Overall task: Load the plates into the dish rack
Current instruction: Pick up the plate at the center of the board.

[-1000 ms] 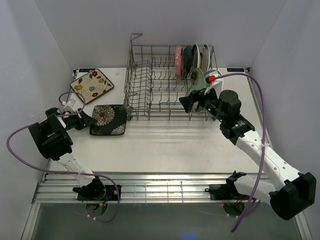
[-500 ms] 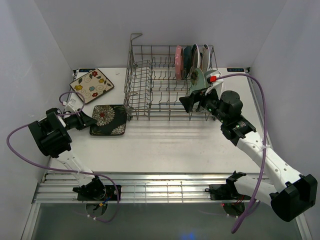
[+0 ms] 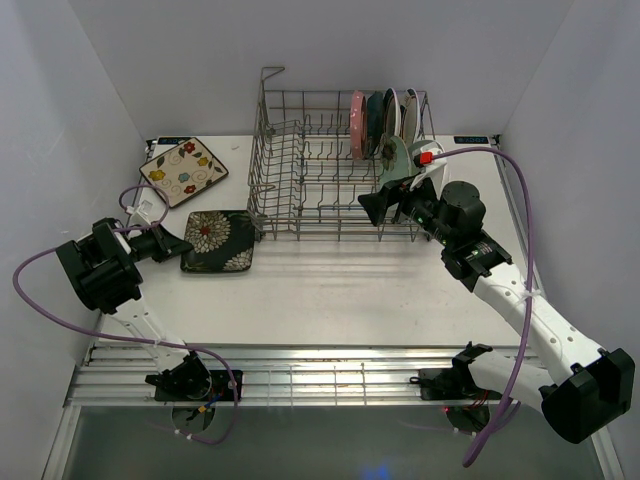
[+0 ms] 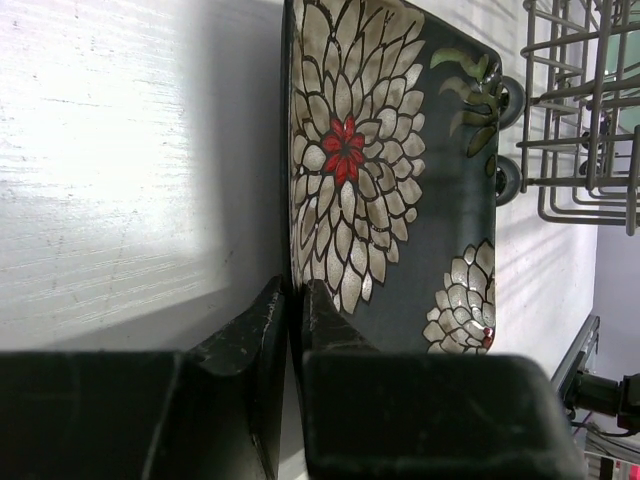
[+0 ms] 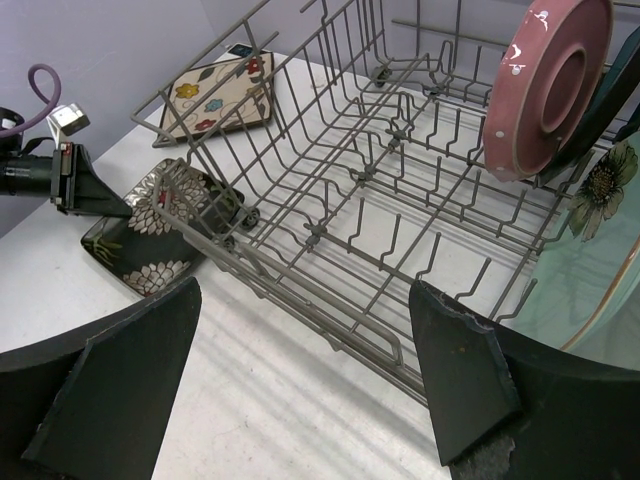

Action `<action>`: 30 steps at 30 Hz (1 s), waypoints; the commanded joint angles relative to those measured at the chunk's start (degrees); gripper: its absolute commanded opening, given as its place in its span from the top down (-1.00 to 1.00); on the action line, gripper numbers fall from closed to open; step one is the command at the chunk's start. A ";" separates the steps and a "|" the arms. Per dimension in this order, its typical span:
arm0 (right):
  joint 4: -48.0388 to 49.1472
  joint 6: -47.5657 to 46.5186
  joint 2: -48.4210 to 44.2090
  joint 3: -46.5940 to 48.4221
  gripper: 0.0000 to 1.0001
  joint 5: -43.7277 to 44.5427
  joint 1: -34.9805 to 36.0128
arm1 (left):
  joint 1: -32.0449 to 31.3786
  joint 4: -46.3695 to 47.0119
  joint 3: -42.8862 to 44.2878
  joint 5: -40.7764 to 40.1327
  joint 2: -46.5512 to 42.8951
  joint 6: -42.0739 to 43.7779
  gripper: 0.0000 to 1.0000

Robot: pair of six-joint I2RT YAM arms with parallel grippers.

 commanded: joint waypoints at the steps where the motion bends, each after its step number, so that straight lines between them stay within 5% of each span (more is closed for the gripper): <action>1: 2.80 0.11 -0.81 -0.22 -0.80 -0.99 0.15 | -0.03 -0.97 1.80 -1.17 -0.62 3.11 1.00; 30: 4.21 2.48 1.83 0.66 -0.80 -8.55 0.23 | 8.50 -16.79 11.81 12.62 -15.21 -1.19 1.00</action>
